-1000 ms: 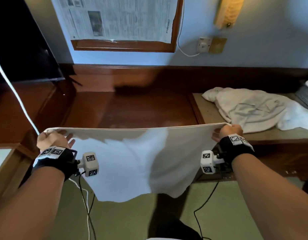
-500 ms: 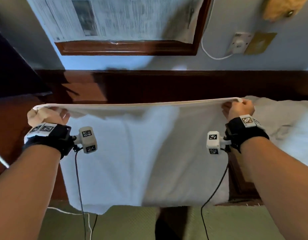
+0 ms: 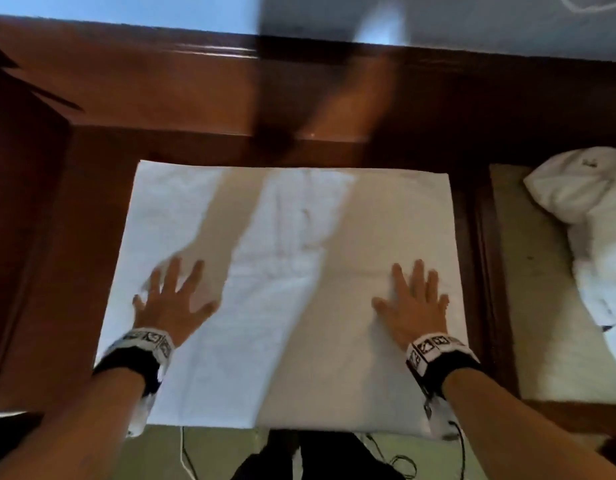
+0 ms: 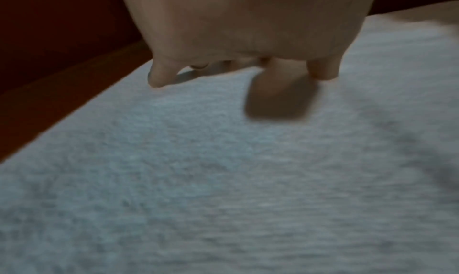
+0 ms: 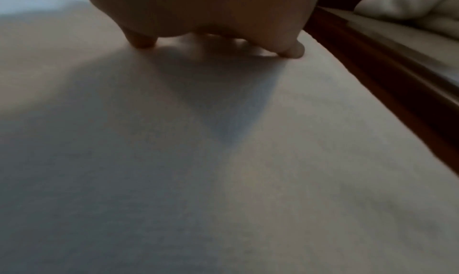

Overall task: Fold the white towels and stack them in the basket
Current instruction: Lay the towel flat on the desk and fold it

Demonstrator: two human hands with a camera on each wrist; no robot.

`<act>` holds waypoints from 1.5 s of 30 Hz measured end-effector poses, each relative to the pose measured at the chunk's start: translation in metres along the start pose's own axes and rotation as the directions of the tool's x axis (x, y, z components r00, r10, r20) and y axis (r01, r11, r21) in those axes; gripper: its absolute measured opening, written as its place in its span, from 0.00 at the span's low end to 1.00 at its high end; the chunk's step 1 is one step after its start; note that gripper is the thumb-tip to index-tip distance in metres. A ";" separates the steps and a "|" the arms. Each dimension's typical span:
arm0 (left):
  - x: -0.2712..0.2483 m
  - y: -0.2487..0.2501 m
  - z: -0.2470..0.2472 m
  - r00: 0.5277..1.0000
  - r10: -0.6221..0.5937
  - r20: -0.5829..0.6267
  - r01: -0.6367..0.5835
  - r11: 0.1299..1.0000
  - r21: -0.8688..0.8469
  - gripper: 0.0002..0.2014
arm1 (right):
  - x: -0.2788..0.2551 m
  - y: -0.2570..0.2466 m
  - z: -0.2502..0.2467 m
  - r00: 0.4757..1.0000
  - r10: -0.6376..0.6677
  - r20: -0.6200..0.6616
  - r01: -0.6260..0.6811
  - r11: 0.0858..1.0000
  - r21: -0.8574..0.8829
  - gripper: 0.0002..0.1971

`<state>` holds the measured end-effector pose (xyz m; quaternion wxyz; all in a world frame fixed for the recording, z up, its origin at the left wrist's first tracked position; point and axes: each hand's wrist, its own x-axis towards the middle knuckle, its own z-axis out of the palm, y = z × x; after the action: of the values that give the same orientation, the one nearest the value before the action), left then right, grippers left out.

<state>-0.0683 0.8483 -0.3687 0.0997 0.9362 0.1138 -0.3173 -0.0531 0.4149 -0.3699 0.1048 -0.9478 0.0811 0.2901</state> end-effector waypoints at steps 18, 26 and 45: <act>-0.006 -0.010 0.004 0.994 0.106 0.022 -0.108 0.991 0.074 0.48 | -0.013 -0.011 -0.006 0.998 0.052 0.020 -0.051 0.998 -0.020 0.41; -0.010 -0.019 0.012 0.999 0.046 0.017 -0.048 0.992 0.115 0.45 | -0.007 0.002 0.002 0.994 0.072 0.080 -0.066 0.995 -0.078 0.44; -0.016 0.000 0.019 0.998 0.042 0.040 -0.046 0.994 0.096 0.44 | -0.019 -0.002 0.013 0.995 0.046 0.092 -0.037 0.994 -0.099 0.43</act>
<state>-0.0912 0.8409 -0.3736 0.0633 0.9360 0.0757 -0.3379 -0.0751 0.4216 -0.3699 0.0563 -0.9352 0.0814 0.3400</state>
